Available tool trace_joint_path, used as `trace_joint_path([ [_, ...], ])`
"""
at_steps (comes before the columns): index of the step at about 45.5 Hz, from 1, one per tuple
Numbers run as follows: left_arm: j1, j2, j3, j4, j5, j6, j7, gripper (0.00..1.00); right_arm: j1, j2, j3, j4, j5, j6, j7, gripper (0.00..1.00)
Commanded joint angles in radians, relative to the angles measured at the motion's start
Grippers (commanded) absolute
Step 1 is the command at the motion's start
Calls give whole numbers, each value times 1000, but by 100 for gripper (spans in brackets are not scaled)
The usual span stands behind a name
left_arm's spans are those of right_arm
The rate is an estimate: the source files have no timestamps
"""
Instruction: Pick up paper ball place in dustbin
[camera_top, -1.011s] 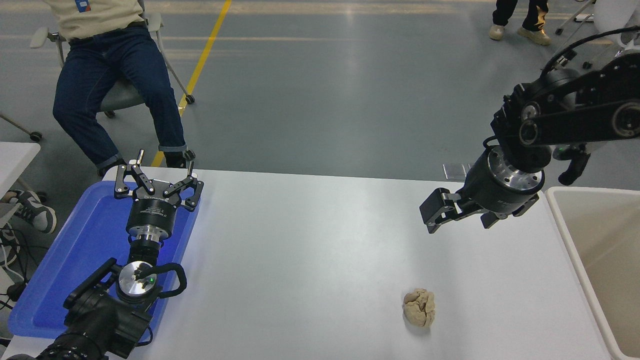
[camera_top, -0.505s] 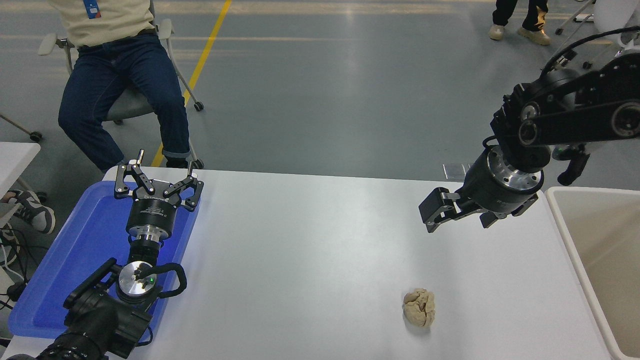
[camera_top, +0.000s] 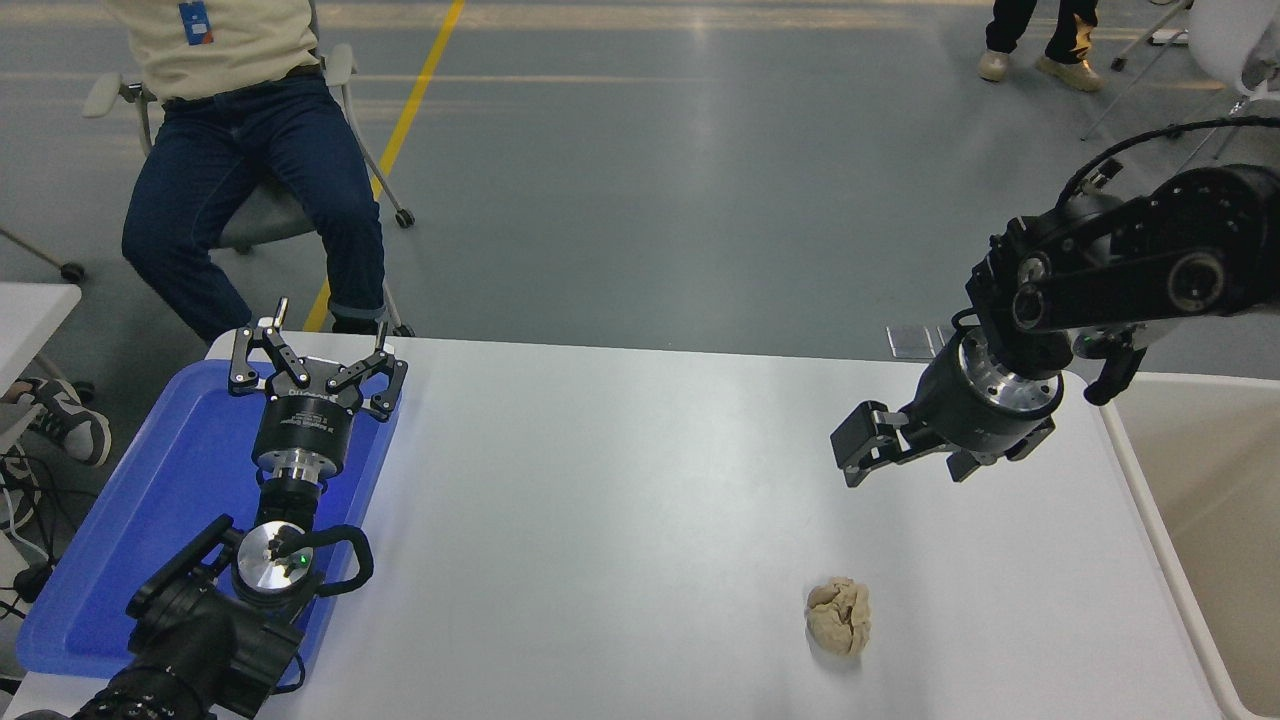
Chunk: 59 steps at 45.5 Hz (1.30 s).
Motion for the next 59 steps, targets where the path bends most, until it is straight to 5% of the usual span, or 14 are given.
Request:
trace_joint_path([
  [1,0,0,0,0,0,-2,0,100,-166,-2,43,-83,-65,-44,0,100],
  [59,0,0,0,0,0,-3,0,100,-688,35,281,-339,-328,-187,0,100],
])
